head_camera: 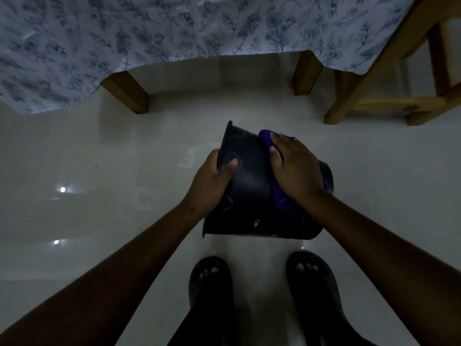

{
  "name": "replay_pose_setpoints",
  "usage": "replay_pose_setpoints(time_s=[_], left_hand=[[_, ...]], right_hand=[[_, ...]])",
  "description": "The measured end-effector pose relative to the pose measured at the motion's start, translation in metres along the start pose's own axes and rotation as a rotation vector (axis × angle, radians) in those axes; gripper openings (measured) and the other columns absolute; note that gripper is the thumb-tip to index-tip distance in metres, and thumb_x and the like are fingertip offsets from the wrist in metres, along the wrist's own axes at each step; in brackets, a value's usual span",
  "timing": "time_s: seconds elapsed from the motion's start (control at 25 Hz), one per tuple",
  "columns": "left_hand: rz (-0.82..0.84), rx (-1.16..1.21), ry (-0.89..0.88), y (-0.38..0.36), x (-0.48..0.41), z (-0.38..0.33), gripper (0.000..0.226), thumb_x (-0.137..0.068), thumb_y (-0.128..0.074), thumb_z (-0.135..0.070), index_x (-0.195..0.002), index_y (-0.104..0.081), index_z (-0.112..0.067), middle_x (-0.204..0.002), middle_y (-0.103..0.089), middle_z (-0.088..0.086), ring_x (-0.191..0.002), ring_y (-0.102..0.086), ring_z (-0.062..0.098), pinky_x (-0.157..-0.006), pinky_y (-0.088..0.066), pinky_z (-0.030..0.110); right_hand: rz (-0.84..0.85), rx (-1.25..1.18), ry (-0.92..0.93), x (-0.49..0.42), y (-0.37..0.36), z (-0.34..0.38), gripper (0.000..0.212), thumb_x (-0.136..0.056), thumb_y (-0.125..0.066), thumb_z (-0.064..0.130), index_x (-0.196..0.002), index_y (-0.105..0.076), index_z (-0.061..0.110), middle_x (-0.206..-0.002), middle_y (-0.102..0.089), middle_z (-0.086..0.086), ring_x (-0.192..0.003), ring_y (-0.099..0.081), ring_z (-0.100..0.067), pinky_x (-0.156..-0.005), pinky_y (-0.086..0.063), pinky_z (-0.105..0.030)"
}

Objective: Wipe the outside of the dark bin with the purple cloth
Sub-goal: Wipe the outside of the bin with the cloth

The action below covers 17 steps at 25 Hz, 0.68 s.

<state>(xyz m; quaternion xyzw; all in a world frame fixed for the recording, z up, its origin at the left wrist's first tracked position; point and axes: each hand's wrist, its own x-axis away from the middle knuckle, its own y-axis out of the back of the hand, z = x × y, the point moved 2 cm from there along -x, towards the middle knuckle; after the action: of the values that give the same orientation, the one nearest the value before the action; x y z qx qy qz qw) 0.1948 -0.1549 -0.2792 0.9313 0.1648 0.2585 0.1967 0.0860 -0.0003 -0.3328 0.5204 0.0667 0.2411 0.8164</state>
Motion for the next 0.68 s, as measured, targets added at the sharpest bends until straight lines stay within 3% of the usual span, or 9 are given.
replay_pose_setpoints(time_s=[0.08, 0.16, 0.24, 0.32, 0.48, 0.6, 0.68], left_hand=[[-0.052, -0.127, -0.061, 0.004, 0.016, 0.009, 0.028, -0.099, -0.044, -0.038, -0.114, -0.050, -0.017, -0.094, -0.060, -0.006, -0.079, -0.059, 0.007, -0.058, -0.046, 0.003], [-0.105, -0.224, -0.049, 0.004, -0.002, 0.003, 0.031, -0.099, -0.044, -0.040, -0.110, -0.052, -0.013, -0.089, -0.059, -0.004, -0.074, -0.057, 0.010, -0.056, -0.044, 0.013], [-0.101, -0.209, 0.106, 0.000, -0.031, -0.012, 0.033, -0.098, -0.044, -0.038, -0.112, -0.052, -0.009, -0.095, -0.062, 0.001, -0.079, -0.059, 0.014, -0.063, -0.048, 0.024], [-0.077, -0.100, 0.241, -0.002, -0.050, -0.014, 0.037, -0.098, -0.044, -0.036, -0.120, -0.052, -0.009, -0.111, -0.064, 0.009, -0.093, -0.062, 0.022, -0.075, -0.052, 0.033], [-0.052, 0.112, 0.165, 0.001, -0.021, 0.002, 0.024, -0.097, -0.050, -0.032, -0.114, -0.055, -0.017, -0.104, -0.066, 0.001, -0.090, -0.064, 0.015, -0.073, -0.052, 0.025], [-0.205, -0.065, 0.079, 0.002, -0.014, 0.006, 0.024, -0.098, -0.047, -0.033, -0.105, -0.057, -0.011, -0.085, -0.063, -0.004, -0.075, -0.061, 0.009, -0.060, -0.045, 0.008], [-0.222, -0.092, 0.088, 0.002, -0.024, 0.007, 0.025, -0.098, -0.047, -0.031, -0.104, -0.058, -0.009, -0.086, -0.063, -0.001, -0.075, -0.060, 0.014, -0.057, -0.044, 0.013]], right_hand=[[0.001, -0.004, 0.004, 0.014, -0.002, -0.001, 0.057, -0.097, -0.025, 0.043, -0.146, -0.038, 0.017, -0.151, -0.044, -0.009, -0.139, -0.039, -0.032, -0.115, -0.030, -0.044], [-0.017, 0.040, 0.039, 0.053, -0.009, 0.013, 0.056, -0.098, -0.026, 0.042, -0.149, -0.030, 0.020, -0.157, -0.032, -0.007, -0.146, -0.024, -0.032, -0.117, -0.024, -0.049], [-0.041, 0.073, 0.098, 0.087, -0.013, 0.026, 0.056, -0.098, -0.029, 0.041, -0.151, -0.025, 0.023, -0.160, -0.024, -0.005, -0.149, -0.013, -0.030, -0.119, -0.015, -0.050], [-0.045, 0.075, 0.165, 0.068, -0.011, 0.027, 0.054, -0.099, -0.027, 0.042, -0.149, -0.031, 0.023, -0.158, -0.031, -0.005, -0.147, -0.021, -0.031, -0.118, -0.019, -0.048], [0.002, -0.008, 0.072, -0.010, 0.004, 0.012, 0.049, -0.099, -0.028, 0.039, -0.138, -0.050, 0.017, -0.139, -0.057, -0.008, -0.129, -0.051, -0.029, -0.113, -0.032, -0.040], [-0.048, 0.063, 0.027, 0.036, -0.004, 0.007, 0.051, -0.097, -0.030, 0.038, -0.142, -0.044, 0.018, -0.147, -0.049, -0.008, -0.137, -0.040, -0.033, -0.112, -0.032, -0.046], [-0.058, 0.133, 0.082, 0.089, -0.016, 0.025, 0.054, -0.098, -0.032, 0.039, -0.148, -0.035, 0.021, -0.156, -0.035, -0.005, -0.146, -0.023, -0.033, -0.115, -0.024, -0.052]])
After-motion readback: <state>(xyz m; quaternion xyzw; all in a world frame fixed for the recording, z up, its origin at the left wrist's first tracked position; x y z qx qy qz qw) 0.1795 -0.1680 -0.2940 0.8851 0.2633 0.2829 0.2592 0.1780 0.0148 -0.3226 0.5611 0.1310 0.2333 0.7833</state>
